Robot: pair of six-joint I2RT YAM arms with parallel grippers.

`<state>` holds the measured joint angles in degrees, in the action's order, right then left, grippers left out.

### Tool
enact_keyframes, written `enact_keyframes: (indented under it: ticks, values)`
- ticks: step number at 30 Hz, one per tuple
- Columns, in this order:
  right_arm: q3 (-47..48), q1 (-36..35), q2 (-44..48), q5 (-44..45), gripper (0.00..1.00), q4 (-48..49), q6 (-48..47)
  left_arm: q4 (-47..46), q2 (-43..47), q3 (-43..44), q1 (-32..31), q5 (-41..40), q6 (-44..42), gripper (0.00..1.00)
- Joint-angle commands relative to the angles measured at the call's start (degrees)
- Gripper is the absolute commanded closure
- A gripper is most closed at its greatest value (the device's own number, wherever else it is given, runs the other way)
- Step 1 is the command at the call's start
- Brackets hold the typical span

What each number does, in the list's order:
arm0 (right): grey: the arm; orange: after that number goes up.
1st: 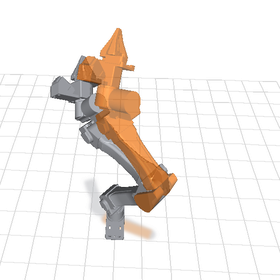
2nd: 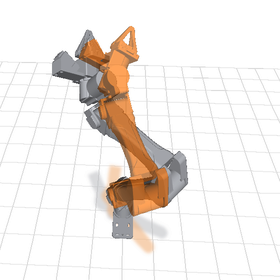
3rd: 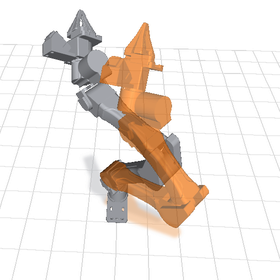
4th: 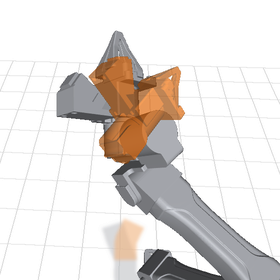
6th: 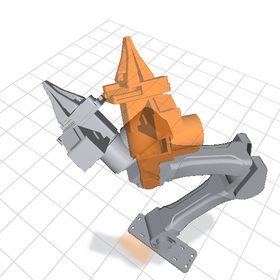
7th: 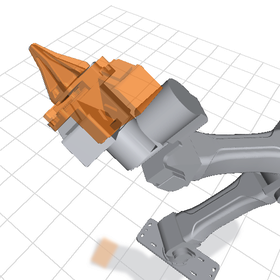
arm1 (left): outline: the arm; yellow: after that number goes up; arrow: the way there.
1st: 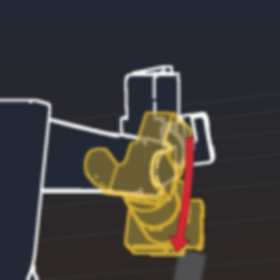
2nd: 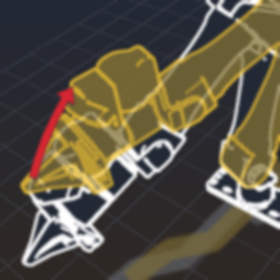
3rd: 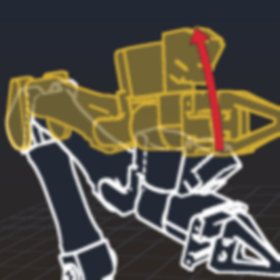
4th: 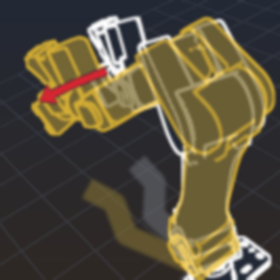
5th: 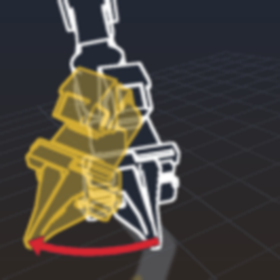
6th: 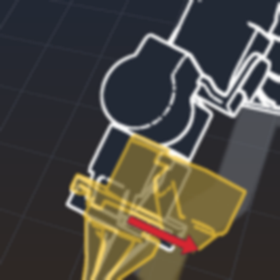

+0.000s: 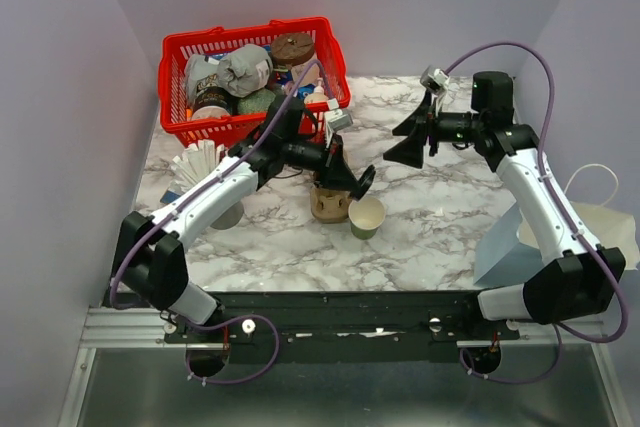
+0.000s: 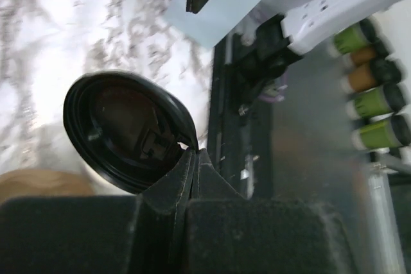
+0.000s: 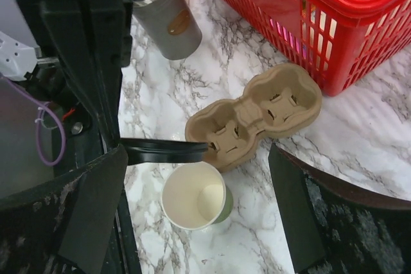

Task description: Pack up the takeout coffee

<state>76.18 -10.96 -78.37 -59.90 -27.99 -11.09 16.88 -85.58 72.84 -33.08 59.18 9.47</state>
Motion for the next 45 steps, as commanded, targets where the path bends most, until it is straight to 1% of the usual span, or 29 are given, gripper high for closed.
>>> enact_keyframes:
  ticks: [1, 3, 4, 6, 7, 8, 9, 13, 14, 15, 16, 17, 18, 19, 21, 22, 23, 28, 32, 34, 37, 43, 45]
  values:
    - [-1.2, 1.1, -1.7, -7.2, 0.0, -2.9, -3.2, -28.1, -3.1, -5.7, 0.5, 11.6, 24.8, 1.0]
    - [-1.6, 1.1, -1.8, -7.9, 0.0, -4.0, -4.9, -36.2, -4.7, -8.7, 0.6, 13.1, 31.6, 1.0]
    - [-1.8, 1.1, -1.9, -8.0, 0.0, -5.4, -5.6, -43.4, -5.2, -9.7, 0.5, 13.5, 37.7, 1.0]
    - [-2.4, 1.2, -1.8, -8.0, 0.0, -7.0, -8.3, -49.5, -6.7, -11.3, 0.6, 14.6, 42.4, 1.0]
    - [-2.5, 1.1, -1.9, -8.0, 0.0, -9.0, -9.5, -54.1, -7.1, -12.5, 0.6, 14.9, 44.5, 1.0]
    - [-2.8, 1.2, -1.9, -7.9, 0.0, -10.1, -12.3, -55.9, -7.8, -13.1, 0.8, 15.1, 47.5, 1.0]
    - [-2.8, 1.1, -2.1, -7.6, 0.0, -11.3, -13.7, -57.1, -8.5, -13.4, 1.1, 15.1, 48.6, 1.0]
    - [-4.5, 1.2, -2.7, -6.8, 0.0, -14.1, -17.4, -59.8, -10.6, -14.1, 1.6, 15.7, 50.4, 1.0]
    - [-5.1, 1.1, -2.7, -6.5, 0.0, -14.0, -18.2, -61.3, -11.3, -14.2, 1.6, 16.0, 51.7, 1.0]
    - [-5.4, 1.1, -3.0, -5.4, 0.0, -13.9, -18.3, -63.3, -12.7, -14.5, 1.7, 16.1, 54.9, 0.99]
    - [-5.8, 1.2, -3.2, -4.9, 0.0, -13.4, -18.4, -68.5, -13.4, -14.9, 2.0, 16.1, 57.5, 0.99]
    - [-6.2, 1.2, -3.5, -4.4, 0.0, -13.3, -18.4, -71.6, -14.3, -15.2, 1.9, 16.1, 59.8, 0.98]
    - [-6.3, 1.2, -4.2, -3.7, 0.0, -13.2, -18.5, -74.7, -16.1, -15.4, 2.0, 16.3, 65.0, 0.98]
    - [-6.5, 1.1, -4.3, -3.6, 0.0, -13.2, -18.7, -80.5, -17.0, -15.5, 2.0, 16.6, 67.3, 0.98]
    - [-7.0, 1.1, -4.6, -3.7, 0.0, -13.2, -19.3, -86.3, -19.9, -15.5, 2.1, 16.7, 72.5, 0.98]
    - [-7.2, 1.2, -4.8, -3.8, 0.0, -13.0, -19.4, -89.3, -20.8, -15.5, 2.1, 16.7, 76.9, 0.98]
    - [-7.3, 1.1, -5.0, -4.1, 0.0, -12.9, -19.6, -94.0, -21.5, -15.5, 2.2, 16.7, 78.7, 0.98]
    - [-8.7, 1.2, -5.4, -4.4, 0.0, -11.9, -19.3, -94.4, -23.1, -15.5, 2.2, 16.5, 79.3, 0.97]
    - [-9.5, 1.1, -6.0, -4.4, 0.0, -10.8, -18.2, -88.1, -22.8, -16.0, 2.4, 16.1, 74.1, 0.95]
    - [-9.6, 1.2, -6.4, -4.1, 0.0, -10.0, -17.5, -85.3, -22.7, -16.0, 2.3, 16.0, 72.9, 0.93]
    - [-9.5, 1.2, -7.4, -4.0, 0.0, -9.5, -16.6, -84.5, -23.1, -16.3, 2.6, 16.0, 71.7, 0.91]
    - [-9.1, 1.1, -8.6, -3.9, 0.0, -8.1, -15.2, -83.4, -23.4, -17.7, 2.8, 15.5, 69.9, 0.9]
    - [-9.4, 1.1, -8.6, -3.8, 0.0, -7.7, -14.6, -81.1, -23.1, -18.0, 2.8, 15.4, 68.5, 0.9]
